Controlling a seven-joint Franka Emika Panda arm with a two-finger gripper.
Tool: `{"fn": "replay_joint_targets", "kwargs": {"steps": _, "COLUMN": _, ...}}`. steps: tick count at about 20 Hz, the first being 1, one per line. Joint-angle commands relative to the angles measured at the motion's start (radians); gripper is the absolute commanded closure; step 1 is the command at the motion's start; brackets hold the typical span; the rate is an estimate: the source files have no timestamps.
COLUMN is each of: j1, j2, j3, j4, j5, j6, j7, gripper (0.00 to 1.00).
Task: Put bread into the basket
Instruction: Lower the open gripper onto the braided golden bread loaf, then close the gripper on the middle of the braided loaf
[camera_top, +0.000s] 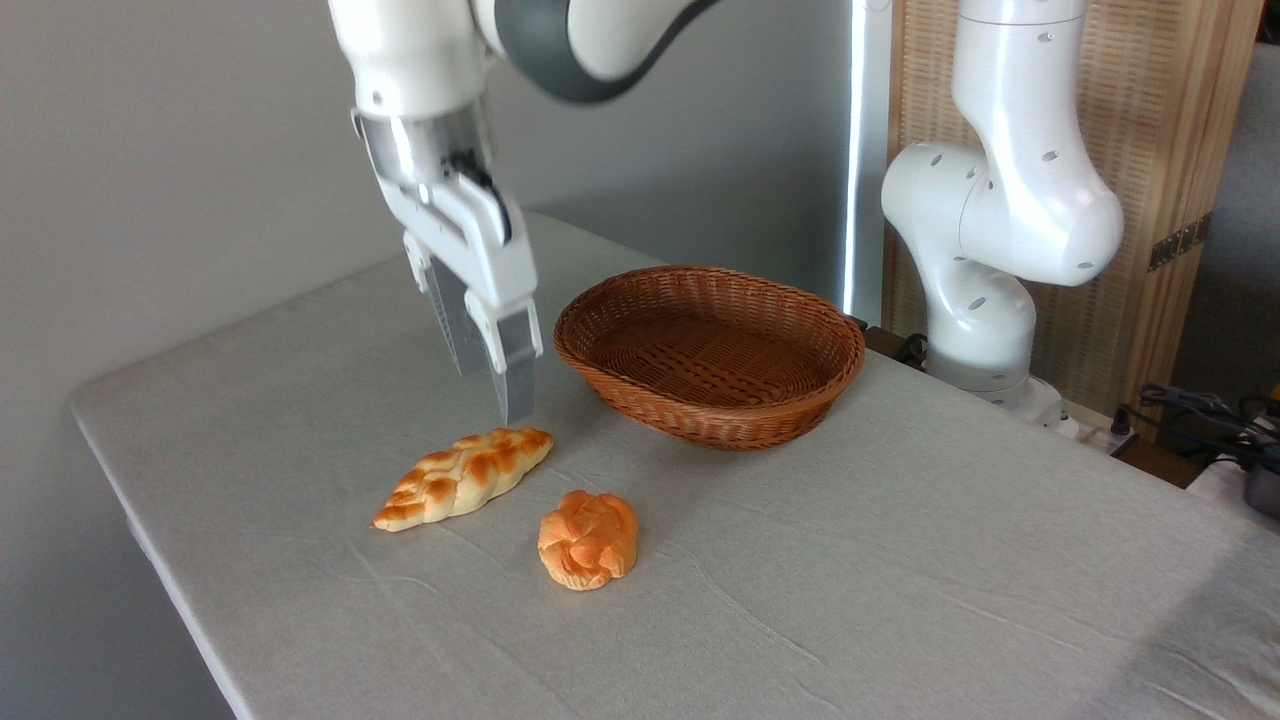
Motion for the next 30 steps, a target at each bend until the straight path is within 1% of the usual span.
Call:
{"fn": "replay_joint_targets", "kwargs": {"steps": 1, "j1": -0.008, "j2": 0.052, "j3": -0.037, "j4": -0.051, "j5": -0.021, "j6": 0.061, "j7": 0.016, "gripper": 0.00}}
{"fn": "replay_joint_targets", "kwargs": {"steps": 2, "j1": -0.008, "j2": 0.072, "j3": -0.050, "j4": -0.051, "j5": -0.021, "j6": 0.061, "j7": 0.016, "gripper": 0.00}}
{"fn": "replay_joint_targets", "kwargs": {"steps": 4, "j1": -0.008, "j2": 0.099, "j3": -0.055, "j4": -0.049, "j5": -0.024, "j6": 0.073, "j7": 0.016, "gripper": 0.00}}
{"fn": "replay_joint_targets", "kwargs": {"steps": 7, "j1": -0.011, "j2": 0.124, "j3": -0.066, "j4": -0.051, "j5": -0.023, "j6": 0.130, "j7": 0.016, "gripper": 0.00}}
{"fn": "replay_joint_targets", "kwargs": {"steps": 10, "j1": -0.013, "j2": 0.158, "j3": -0.074, "j4": -0.051, "j5": -0.021, "j6": 0.132, "j7": 0.020, "gripper": 0.00}}
{"fn": "replay_joint_targets", "kwargs": {"steps": 11, "j1": -0.011, "j2": 0.165, "j3": -0.090, "j4": -0.051, "j5": -0.021, "j6": 0.135, "j7": 0.018, "gripper": 0.00}}
{"fn": "replay_joint_targets", "kwargs": {"steps": 15, "j1": -0.011, "j2": 0.187, "j3": -0.095, "j4": -0.063, "j5": -0.024, "j6": 0.207, "j7": 0.012, "gripper": 0.00}}
{"fn": "replay_joint_targets", "kwargs": {"steps": 16, "j1": -0.011, "j2": 0.187, "j3": -0.095, "j4": -0.066, "j5": -0.024, "j6": 0.208, "j7": 0.012, "gripper": 0.04}}
{"fn": "replay_joint_targets", "kwargs": {"steps": 17, "j1": -0.010, "j2": 0.187, "j3": -0.095, "j4": -0.066, "j5": -0.024, "j6": 0.210, "j7": 0.015, "gripper": 0.21}}
{"fn": "replay_joint_targets", "kwargs": {"steps": 18, "j1": -0.010, "j2": 0.188, "j3": -0.095, "j4": -0.066, "j5": -0.024, "j6": 0.211, "j7": 0.015, "gripper": 0.33}}
{"fn": "replay_joint_targets", "kwargs": {"steps": 20, "j1": -0.010, "j2": 0.198, "j3": -0.095, "j4": -0.066, "j5": -0.023, "j6": 0.227, "j7": 0.018, "gripper": 0.66}}
{"fn": "replay_joint_targets", "kwargs": {"steps": 21, "j1": -0.010, "j2": 0.199, "j3": -0.095, "j4": -0.066, "j5": -0.023, "j6": 0.230, "j7": 0.018, "gripper": 0.74}}
{"fn": "replay_joint_targets", "kwargs": {"steps": 22, "j1": -0.008, "j2": 0.199, "j3": -0.095, "j4": -0.064, "j5": -0.023, "j6": 0.231, "j7": 0.018, "gripper": 0.78}}
{"fn": "replay_joint_targets", "kwargs": {"steps": 25, "j1": -0.008, "j2": 0.201, "j3": -0.095, "j4": -0.066, "j5": -0.023, "j6": 0.230, "j7": 0.018, "gripper": 0.78}}
{"fn": "replay_joint_targets", "kwargs": {"steps": 28, "j1": -0.008, "j2": 0.222, "j3": -0.095, "j4": -0.066, "j5": -0.023, "j6": 0.224, "j7": 0.018, "gripper": 0.78}}
{"fn": "replay_joint_targets", "kwargs": {"steps": 30, "j1": -0.008, "j2": 0.215, "j3": -0.095, "j4": -0.063, "j5": -0.023, "j6": 0.219, "j7": 0.019, "gripper": 0.77}}
